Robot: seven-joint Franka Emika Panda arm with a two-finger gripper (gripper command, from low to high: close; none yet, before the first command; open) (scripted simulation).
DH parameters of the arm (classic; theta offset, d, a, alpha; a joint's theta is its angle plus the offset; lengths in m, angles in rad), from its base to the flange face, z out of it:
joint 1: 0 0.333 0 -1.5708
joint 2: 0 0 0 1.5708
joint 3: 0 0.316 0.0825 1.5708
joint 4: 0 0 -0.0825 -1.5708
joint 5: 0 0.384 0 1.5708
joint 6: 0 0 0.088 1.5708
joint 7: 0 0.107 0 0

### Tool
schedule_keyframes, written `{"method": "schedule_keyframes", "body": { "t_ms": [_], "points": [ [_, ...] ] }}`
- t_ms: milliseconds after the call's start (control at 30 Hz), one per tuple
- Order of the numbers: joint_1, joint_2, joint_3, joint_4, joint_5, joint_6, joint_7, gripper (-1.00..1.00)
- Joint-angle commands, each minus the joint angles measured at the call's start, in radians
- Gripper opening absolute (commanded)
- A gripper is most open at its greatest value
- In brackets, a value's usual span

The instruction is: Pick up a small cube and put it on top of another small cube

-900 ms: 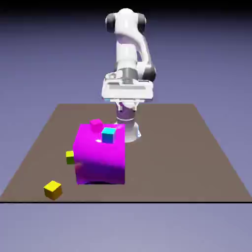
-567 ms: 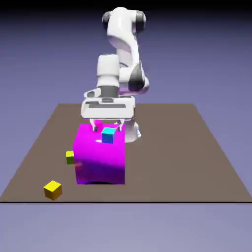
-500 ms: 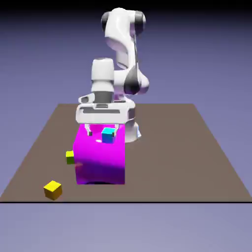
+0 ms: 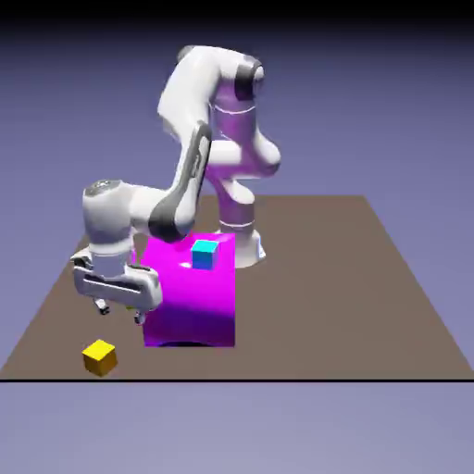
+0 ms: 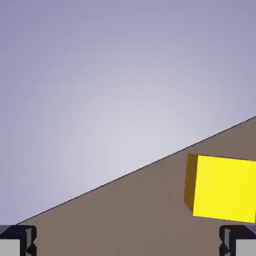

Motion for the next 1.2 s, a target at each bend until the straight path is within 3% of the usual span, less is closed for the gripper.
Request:
{"method": "schedule_keyframes", "body": {
  "t_ms": [0,200,333,367,533,1167],
  "points": [
    [-0.003,0.036,-0.015,0.028,0.012,-0.023,-0.007,0.00],
    [-0.016,0.187,-0.078,0.146,0.059,-0.120,-0.035,0.00],
    [-0.058,0.310,-0.015,0.151,0.125,-0.004,-0.074,0.00],
    [-0.058,0.310,-0.015,0.151,0.125,-0.004,-0.074,-1.00],
    [-0.004,0.165,-0.098,0.124,0.044,-0.114,-0.017,-1.00],
    [0.383,-0.523,-0.744,-0.563,-0.450,0.063,0.553,-1.00]
  ]
}}
